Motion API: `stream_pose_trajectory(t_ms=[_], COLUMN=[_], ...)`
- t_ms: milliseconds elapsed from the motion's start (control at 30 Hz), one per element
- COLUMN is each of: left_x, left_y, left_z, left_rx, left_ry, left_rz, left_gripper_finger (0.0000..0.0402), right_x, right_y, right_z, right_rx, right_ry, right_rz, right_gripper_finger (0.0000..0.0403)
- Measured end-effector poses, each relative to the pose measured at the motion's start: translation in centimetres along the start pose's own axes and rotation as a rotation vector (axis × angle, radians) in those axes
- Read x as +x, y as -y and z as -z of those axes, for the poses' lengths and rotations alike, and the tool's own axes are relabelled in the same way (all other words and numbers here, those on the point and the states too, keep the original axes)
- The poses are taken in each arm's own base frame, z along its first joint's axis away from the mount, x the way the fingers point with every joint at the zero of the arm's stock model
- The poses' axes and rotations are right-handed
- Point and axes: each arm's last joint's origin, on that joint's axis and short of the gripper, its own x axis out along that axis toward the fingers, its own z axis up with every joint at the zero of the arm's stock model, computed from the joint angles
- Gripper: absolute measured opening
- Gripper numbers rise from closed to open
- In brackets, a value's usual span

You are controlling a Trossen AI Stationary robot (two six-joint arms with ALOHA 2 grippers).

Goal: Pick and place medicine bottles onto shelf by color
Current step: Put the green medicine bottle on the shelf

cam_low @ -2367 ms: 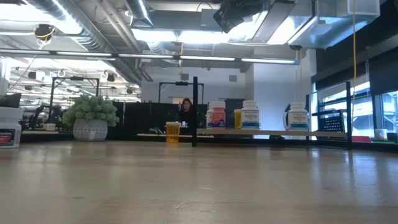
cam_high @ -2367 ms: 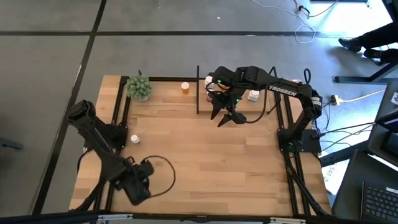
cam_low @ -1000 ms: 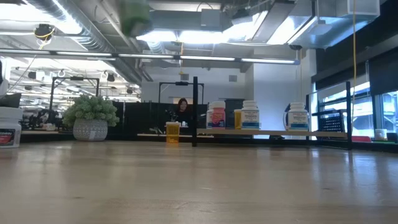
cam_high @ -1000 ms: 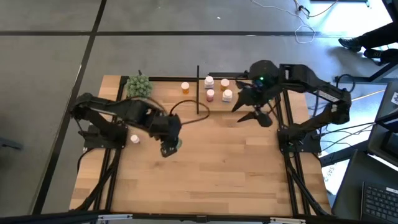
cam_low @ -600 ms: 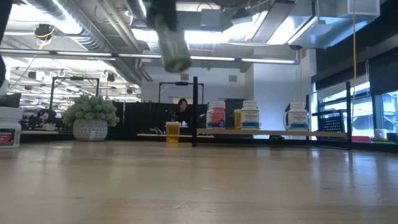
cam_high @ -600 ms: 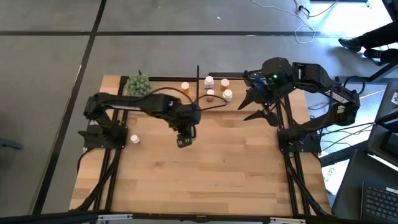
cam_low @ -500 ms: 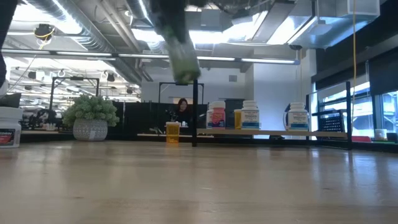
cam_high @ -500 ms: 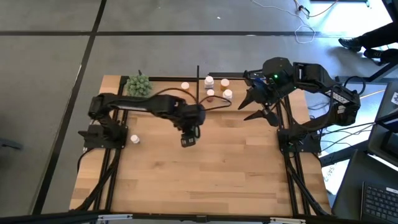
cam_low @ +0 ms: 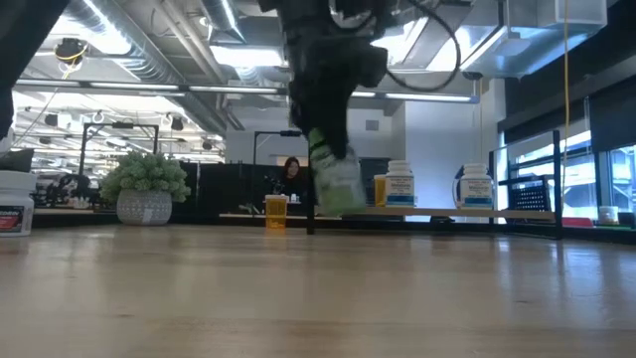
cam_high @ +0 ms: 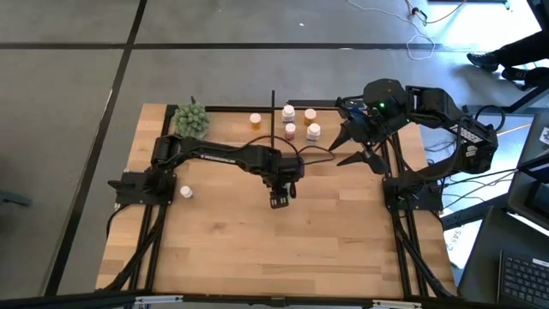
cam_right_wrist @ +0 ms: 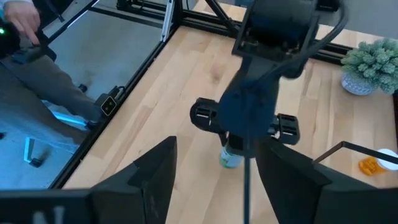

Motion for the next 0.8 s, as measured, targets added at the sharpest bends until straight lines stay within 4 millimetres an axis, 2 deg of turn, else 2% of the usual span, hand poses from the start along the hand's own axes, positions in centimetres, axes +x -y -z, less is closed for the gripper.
stream_pose_trajectory(t_ms=[267, 800], left_x=[1.8, 3.0], left_y=[0.2, 0.2], left_z=[0.0, 0.1], left_rx=[-0.005, -0.005], left_ry=[-0.017, -0.038], left_rz=[-0.002, 0.008], left_gripper_finger=[0.0212, 0.0212], right_x=[0.0, 0.0], right_y=[0.0, 0.0], right_z=[0.0, 0.0], right_rx=[0.002, -0.003], right_ry=[0.000, 0.000], right_rz=[0.000, 0.000], right_gripper_finger=[0.0217, 0.0217])
